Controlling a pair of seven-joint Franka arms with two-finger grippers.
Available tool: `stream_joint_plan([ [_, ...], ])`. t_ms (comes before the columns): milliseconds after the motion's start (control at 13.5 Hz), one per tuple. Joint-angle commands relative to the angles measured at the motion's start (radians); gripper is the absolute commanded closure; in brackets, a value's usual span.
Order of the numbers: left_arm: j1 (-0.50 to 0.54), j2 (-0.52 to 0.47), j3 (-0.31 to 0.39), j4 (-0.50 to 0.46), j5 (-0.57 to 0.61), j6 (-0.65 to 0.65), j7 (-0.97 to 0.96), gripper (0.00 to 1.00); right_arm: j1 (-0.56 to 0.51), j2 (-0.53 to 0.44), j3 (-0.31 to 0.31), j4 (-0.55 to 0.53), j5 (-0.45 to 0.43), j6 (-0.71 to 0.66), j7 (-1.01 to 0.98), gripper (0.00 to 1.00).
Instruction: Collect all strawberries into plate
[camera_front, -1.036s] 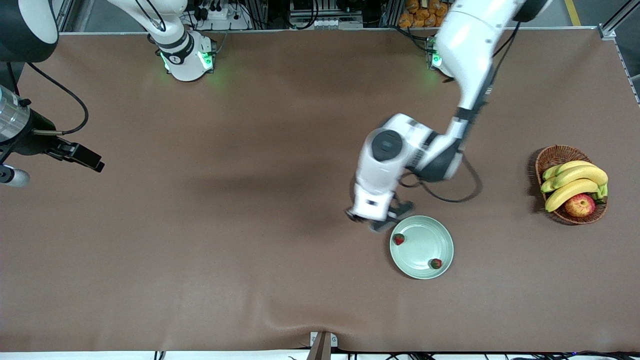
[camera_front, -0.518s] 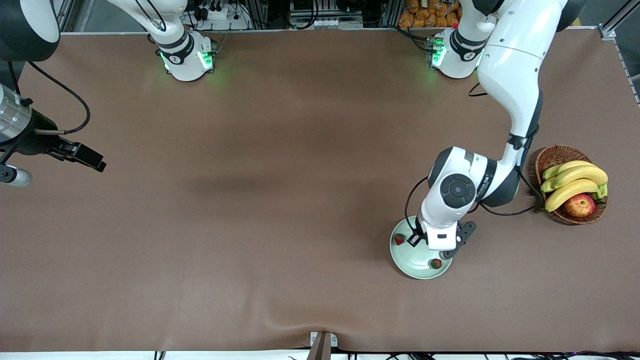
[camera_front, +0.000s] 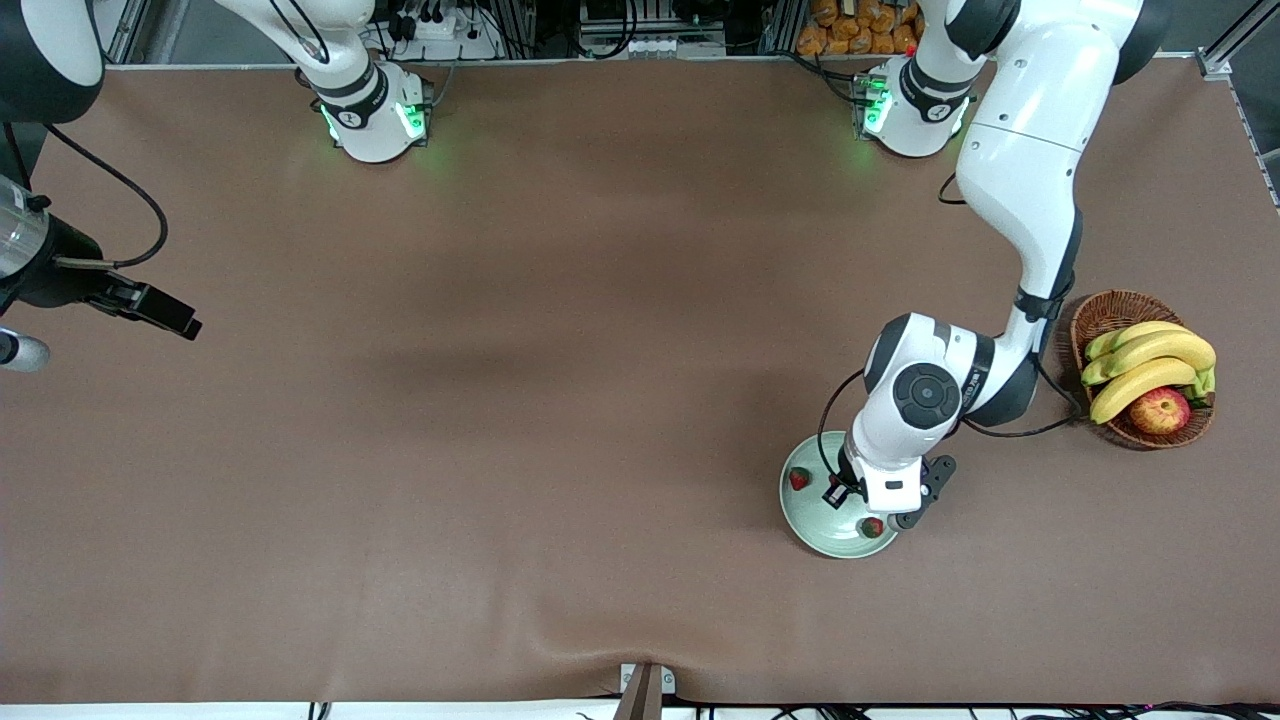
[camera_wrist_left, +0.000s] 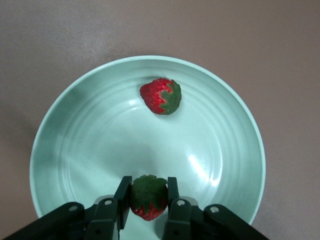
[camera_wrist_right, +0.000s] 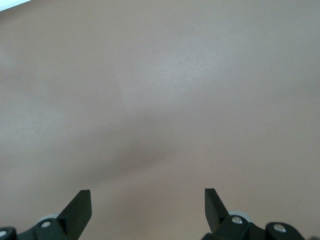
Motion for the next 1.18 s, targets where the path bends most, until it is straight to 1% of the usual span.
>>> stream_joint_plan([
  [0, 0.013, -0.001, -0.011, 0.009, 0.003, 0.01, -0.008, 0.0, 0.053, 0.008, -0.08, 0.024, 0.026, -0.008, -0.044, 0.0],
  [74, 0.008, -0.009, -0.011, 0.007, 0.005, 0.008, -0.007, 0.0, 0.092, 0.008, -0.139, 0.024, 0.057, -0.007, -0.07, 0.0],
  [148, 0.009, -0.015, -0.012, 0.007, 0.006, 0.008, -0.008, 0.0, 0.14, 0.005, -0.217, 0.024, 0.092, -0.007, -0.084, 0.0],
  [222, 0.011, -0.036, -0.012, 0.004, 0.006, -0.002, -0.012, 0.0, 0.168, 0.005, -0.261, 0.024, 0.101, -0.005, -0.085, 0.0],
  [296, 0.014, -0.064, -0.015, 0.001, 0.006, -0.016, -0.015, 0.0, 0.171, 0.006, -0.266, 0.024, 0.104, 0.004, -0.087, 0.0],
  [444, 0.015, -0.137, -0.017, 0.001, 0.006, -0.108, 0.023, 0.0, 0.182, 0.012, -0.27, 0.025, 0.094, 0.012, -0.089, 0.0],
  [592, 0.032, -0.229, -0.018, -0.006, 0.005, -0.212, 0.185, 0.0, 0.185, 0.02, -0.271, 0.086, 0.095, 0.004, -0.082, 0.0],
  [740, 0.083, -0.326, -0.021, -0.014, 0.003, -0.332, 0.342, 0.0, 0.179, 0.015, -0.273, 0.101, 0.092, -0.011, -0.092, 0.0],
  [888, 0.11, -0.439, -0.021, -0.035, -0.011, -0.471, 0.515, 0.0, 0.174, -0.001, -0.271, 0.101, 0.101, -0.066, -0.15, 0.0],
  [962, 0.124, -0.49, -0.023, -0.039, -0.017, -0.529, 0.589, 0.0, 0.174, -0.014, -0.274, 0.093, 0.094, -0.05, -0.173, 0.0],
  [1036, 0.127, -0.538, -0.024, -0.039, -0.049, -0.579, 0.654, 0.0, 0.173, -0.04, -0.283, 0.063, 0.092, -0.039, -0.193, 0.0],
  [1110, 0.147, -0.581, -0.024, -0.04, -0.084, -0.625, 0.719, 0.0, 0.173, -0.067, -0.282, 0.017, 0.092, 0.005, -0.196, 0.0],
])
